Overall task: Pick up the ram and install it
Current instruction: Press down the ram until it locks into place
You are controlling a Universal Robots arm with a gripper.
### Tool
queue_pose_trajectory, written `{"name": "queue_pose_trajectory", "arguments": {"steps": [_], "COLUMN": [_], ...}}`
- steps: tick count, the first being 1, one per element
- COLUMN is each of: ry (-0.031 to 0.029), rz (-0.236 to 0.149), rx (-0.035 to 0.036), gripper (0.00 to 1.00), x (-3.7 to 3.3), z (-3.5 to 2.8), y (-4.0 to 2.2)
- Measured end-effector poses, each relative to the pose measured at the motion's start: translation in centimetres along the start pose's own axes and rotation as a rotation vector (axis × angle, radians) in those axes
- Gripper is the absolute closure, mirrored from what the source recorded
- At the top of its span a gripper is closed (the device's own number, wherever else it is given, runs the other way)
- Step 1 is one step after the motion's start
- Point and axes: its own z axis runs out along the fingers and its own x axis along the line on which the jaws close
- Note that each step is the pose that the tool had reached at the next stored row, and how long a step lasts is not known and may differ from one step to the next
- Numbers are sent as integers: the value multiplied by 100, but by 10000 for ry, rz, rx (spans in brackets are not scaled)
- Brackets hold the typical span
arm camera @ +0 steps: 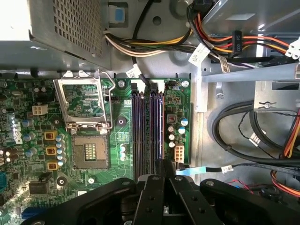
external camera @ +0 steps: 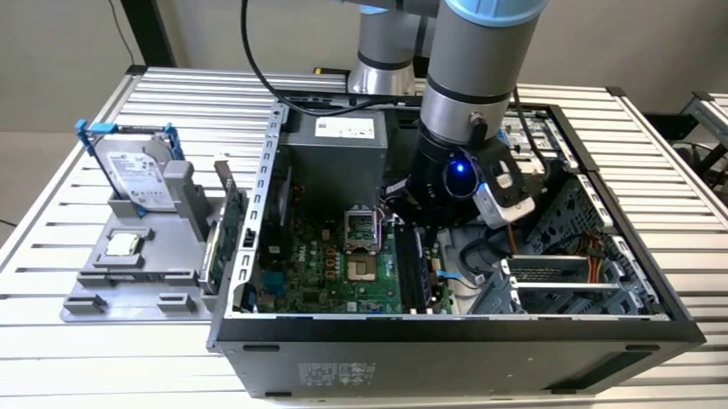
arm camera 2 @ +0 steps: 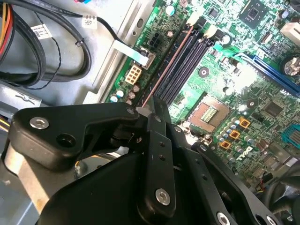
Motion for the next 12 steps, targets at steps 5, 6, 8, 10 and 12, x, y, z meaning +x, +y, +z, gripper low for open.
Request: {"name": "queue_pose_trajectory", "arguments": {"steps": [5, 6, 8, 10, 12], "ry": [1, 0, 4, 53, 185], "rz": [0, 0, 1, 8, 9], "rx": [2, 1, -34, -338, -592], "gripper": [100, 100, 100, 100, 100], "x": [1, 1, 1, 1, 0], "z": [-9, -11, -13, -11, -10], "y": [-1, -1, -11, -16, -20]}}
